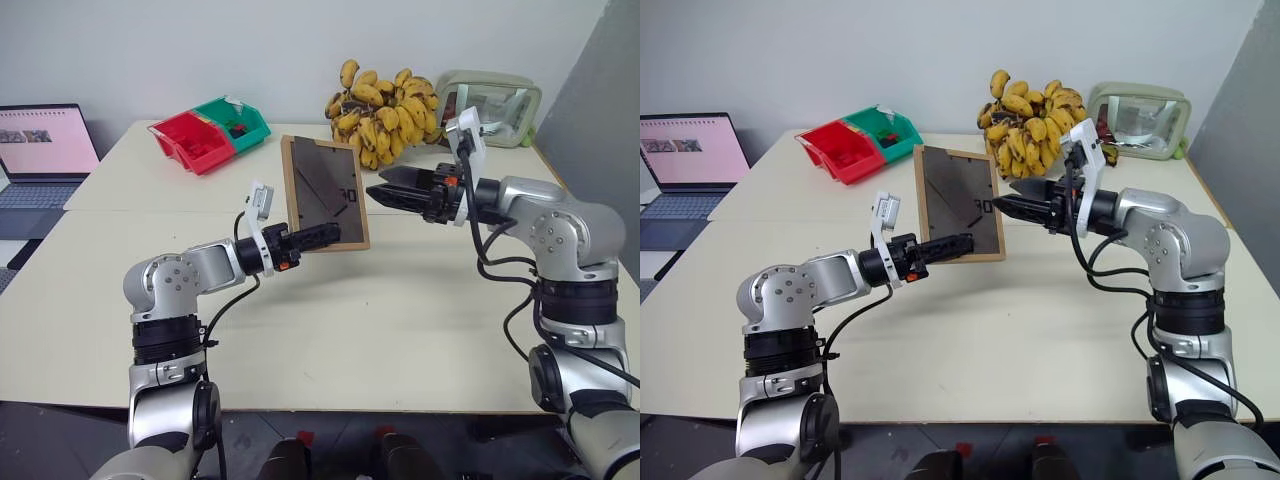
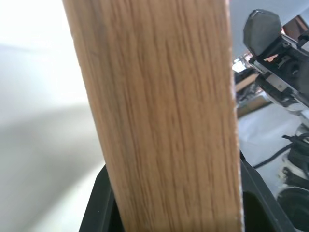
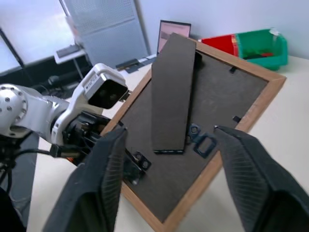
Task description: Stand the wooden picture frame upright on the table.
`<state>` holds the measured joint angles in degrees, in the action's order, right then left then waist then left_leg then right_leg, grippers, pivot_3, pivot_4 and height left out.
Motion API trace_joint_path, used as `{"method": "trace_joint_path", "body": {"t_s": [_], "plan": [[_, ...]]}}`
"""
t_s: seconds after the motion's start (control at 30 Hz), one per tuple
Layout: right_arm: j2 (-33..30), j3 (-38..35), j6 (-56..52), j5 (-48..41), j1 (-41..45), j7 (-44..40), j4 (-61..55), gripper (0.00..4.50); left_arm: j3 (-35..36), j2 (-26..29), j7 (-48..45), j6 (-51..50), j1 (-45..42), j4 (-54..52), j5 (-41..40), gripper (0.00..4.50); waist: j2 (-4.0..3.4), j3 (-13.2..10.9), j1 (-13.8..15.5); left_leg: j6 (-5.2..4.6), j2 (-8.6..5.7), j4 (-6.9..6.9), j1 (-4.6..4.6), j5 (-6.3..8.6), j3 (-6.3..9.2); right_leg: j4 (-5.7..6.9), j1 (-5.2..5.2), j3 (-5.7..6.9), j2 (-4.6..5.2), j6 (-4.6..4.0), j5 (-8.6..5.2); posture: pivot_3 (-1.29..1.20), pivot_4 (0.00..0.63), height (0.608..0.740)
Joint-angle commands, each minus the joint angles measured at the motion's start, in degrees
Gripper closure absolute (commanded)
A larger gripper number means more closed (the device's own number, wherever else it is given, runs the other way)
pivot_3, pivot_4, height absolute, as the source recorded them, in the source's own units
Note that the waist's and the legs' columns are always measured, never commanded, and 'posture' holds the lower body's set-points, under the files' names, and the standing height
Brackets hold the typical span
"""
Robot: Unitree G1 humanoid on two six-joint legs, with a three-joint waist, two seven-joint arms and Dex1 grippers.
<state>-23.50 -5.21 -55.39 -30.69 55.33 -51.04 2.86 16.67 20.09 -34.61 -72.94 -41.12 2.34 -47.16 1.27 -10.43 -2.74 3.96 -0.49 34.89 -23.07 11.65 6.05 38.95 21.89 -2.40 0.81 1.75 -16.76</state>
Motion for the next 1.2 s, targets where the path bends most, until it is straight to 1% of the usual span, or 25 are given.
{"method": "trace_joint_path", "body": {"t_s": [0.03, 0.07, 0.1, 0.3, 0.4, 0.5, 0.63, 0.77, 0.97, 1.07, 1.2], "plan": [[2.6, 1.4, 5.0, -0.1, 4.8, -0.9, 5.6, 0.42, -1.3, 1.4, -2.3, 1.8, -1.2, -4.1, -1.6, 3.21, 0.01, 0.0, -0.1, 0.0, 0.0, 0.0, -0.03, 0.0, 0.01, 0.02, 0.05, 0.0, 0.01, 0.0, 0.0, 0.0, 0.15, 0.74], [3.1, 2.0, 6.6, 0.6, 5.6, -1.3, 7.3, 0.17, -1.9, 1.7, -2.4, 2.2, -0.8, -4.5, -1.4, 3.21, 0.01, 0.0, -0.1, 0.0, 0.02, 0.0, -0.13, 0.0, 0.0, 0.03, 0.16, 0.01, 0.0, -0.01, 0.0, 0.0, 0.15, 0.74], [3.6, 2.6, 7.9, 1.2, 6.3, -1.7, 8.9, 0.05, -2.5, 2.0, -2.6, 2.6, -0.3, -5.0, -1.2, 3.21, 0.0, 0.0, -0.2, 0.01, 0.02, 0.01, -0.22, -0.01, 0.02, 0.07, 0.26, 0.02, 0.0, -0.01, 0.0, 0.0, 0.15, 0.74], [6.1, 6.7, 14.6, 4.0, 8.3, -3.7, 15.2, 0.05, -2.5, 2.2, -2.7, 2.3, 1.4, -6.6, -2.7, 3.21, 0.0, 0.0, -0.2, 0.01, 0.03, 0.02, -0.39, -0.01, 0.05, 0.04, 0.41, 0.04, 0.0, -0.01, 0.01, 0.0, 0.15, 0.74], [7.0, 8.0, 15.4, 4.0, 8.4, -5.0, 15.7, 0.05, -2.9, 2.9, -3.4, 2.1, 1.8, -7.2, -3.2, 3.21, -0.01, 0.0, -0.2, 0.01, 0.05, 0.02, -0.4, -0.01, 0.07, 0.05, 0.42, 0.06, 0.0, -0.01, 0.01, 0.0, 0.15, 0.74], [7.4, 8.5, 13.9, 2.6, 8.0, -6.7, 14.2, 0.05, -3.0, 3.5, -3.8, 1.8, 1.9, -7.2, -3.8, 3.21, -0.01, 0.0, -0.2, 0.01, 0.05, 0.02, -0.4, -0.01, 0.07, 0.05, 0.42, 0.06, 0.0, -0.01, 0.01, 0.0, 0.15, 0.74], [5.6, 9.1, 10.1, -0.2, 5.4, -10.4, 9.2, 0.05, -4.0, 4.5, -4.6, 1.9, 2.2, -7.3, -3.9, 3.21, -0.01, 0.0, -0.2, 0.01, 0.04, 0.02, -0.41, -0.01, 0.09, 0.05, 0.42, 0.08, 0.0, -0.01, 0.01, 0.0, 0.15, 0.74], [2.7, 7.8, 5.4, -3.9, 2.8, -12.3, 3.9, 0.05, -4.4, 5.1, -5.3, 1.7, 2.3, -7.0, -4.1, 3.21, -0.01, 0.0, -0.1, 0.01, 0.03, 0.03, -0.43, -0.01, 0.12, 0.04, 0.41, 0.1, 0.0, -0.01, 0.01, 0.0, 0.15, 0.74], [-1.2, 5.1, 0.7, -8.2, -0.4, -12.0, -1.6, 0.05, -4.9, 5.2, -5.8, 1.4, 2.1, -6.6, -4.6, 3.21, -0.01, 0.0, -0.1, 0.0, 0.04, 0.04, -0.43, 0.0, 0.12, 0.05, 0.41, 0.1, 0.01, -0.01, 0.01, 0.0, 0.15, 0.74], [-2.9, 4.9, 1.6, -7.2, -2.3, -10.6, -3.0, 0.05, -5.0, 5.4, -6.1, 0.7, 1.4, -6.0, -5.5, 3.21, -0.01, 0.0, -0.2, 0.0, 0.05, 0.04, -0.43, 0.0, 0.12, 0.06, 0.41, 0.09, 0.01, -0.01, 0.01, 0.0, 0.15, 0.74], [-7.6, 4.2, 5.6, -3.3, -6.5, -8.5, -4.7, 0.05, -4.9, 6.2, -6.5, -0.8, 1.1, -6.1, -6.6, 3.21, -0.01, 0.0, -0.1, 0.0, 0.03, 0.05, -0.44, 0.0, 0.12, 0.05, 0.41, 0.1, 0.0, -0.01, 0.0, 0.0, 0.15, 0.74]]}}
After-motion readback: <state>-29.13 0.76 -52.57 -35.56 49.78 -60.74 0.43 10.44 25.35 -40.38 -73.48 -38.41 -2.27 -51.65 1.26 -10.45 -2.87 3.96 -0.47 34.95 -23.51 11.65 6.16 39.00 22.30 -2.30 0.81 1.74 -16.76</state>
